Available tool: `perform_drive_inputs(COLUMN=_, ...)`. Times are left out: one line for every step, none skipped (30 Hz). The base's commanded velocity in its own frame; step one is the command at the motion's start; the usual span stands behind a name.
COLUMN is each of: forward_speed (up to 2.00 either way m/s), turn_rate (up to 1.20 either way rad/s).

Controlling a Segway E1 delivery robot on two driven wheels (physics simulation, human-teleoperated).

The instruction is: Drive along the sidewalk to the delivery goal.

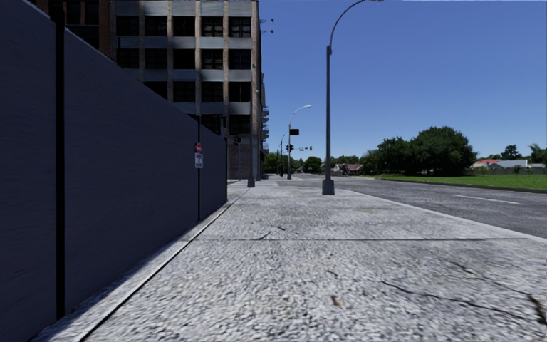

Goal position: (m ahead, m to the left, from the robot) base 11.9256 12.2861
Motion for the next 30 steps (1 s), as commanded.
perform_drive_inputs(forward_speed=2.00, turn_rate=0.00)
perform_drive_inputs(forward_speed=2.00, turn_rate=0.00)
perform_drive_inputs(forward_speed=2.00, turn_rate=0.00)
perform_drive_inputs(forward_speed=2.00, turn_rate=0.00)
perform_drive_inputs(forward_speed=2.00, turn_rate=0.00)
perform_drive_inputs(forward_speed=2.00, turn_rate=0.00)
perform_drive_inputs(forward_speed=2.00, turn_rate=0.00)
perform_drive_inputs(forward_speed=2.00, turn_rate=0.00)
perform_drive_inputs(forward_speed=2.00, turn_rate=0.00)
perform_drive_inputs(forward_speed=2.00, turn_rate=0.00)
perform_drive_inputs(forward_speed=2.00, turn_rate=0.00)
perform_drive_inputs(forward_speed=2.00, turn_rate=0.00)
perform_drive_inputs(forward_speed=2.00, turn_rate=0.00)
perform_drive_inputs(forward_speed=2.00, turn_rate=0.00)
perform_drive_inputs(forward_speed=2.00, turn_rate=0.00)
perform_drive_inputs(forward_speed=2.00, turn_rate=0.00)
perform_drive_inputs(forward_speed=2.00, turn_rate=0.00)
perform_drive_inputs(forward_speed=2.00, turn_rate=0.00)
perform_drive_inputs(forward_speed=2.00, turn_rate=0.00)
perform_drive_inputs(forward_speed=2.00, turn_rate=0.00)
perform_drive_inputs(forward_speed=2.00, turn_rate=0.00)
perform_drive_inputs(forward_speed=2.00, turn_rate=0.00)
perform_drive_inputs(forward_speed=2.00, turn_rate=0.00)
perform_drive_inputs(forward_speed=2.00, turn_rate=0.00)
perform_drive_inputs(forward_speed=2.00, turn_rate=0.00)
perform_drive_inputs(forward_speed=2.00, turn_rate=0.00)
perform_drive_inputs(forward_speed=2.00, turn_rate=0.00)
perform_drive_inputs(forward_speed=2.00, turn_rate=0.00)
perform_drive_inputs(forward_speed=2.00, turn_rate=0.00)
perform_drive_inputs(forward_speed=2.00, turn_rate=0.00)
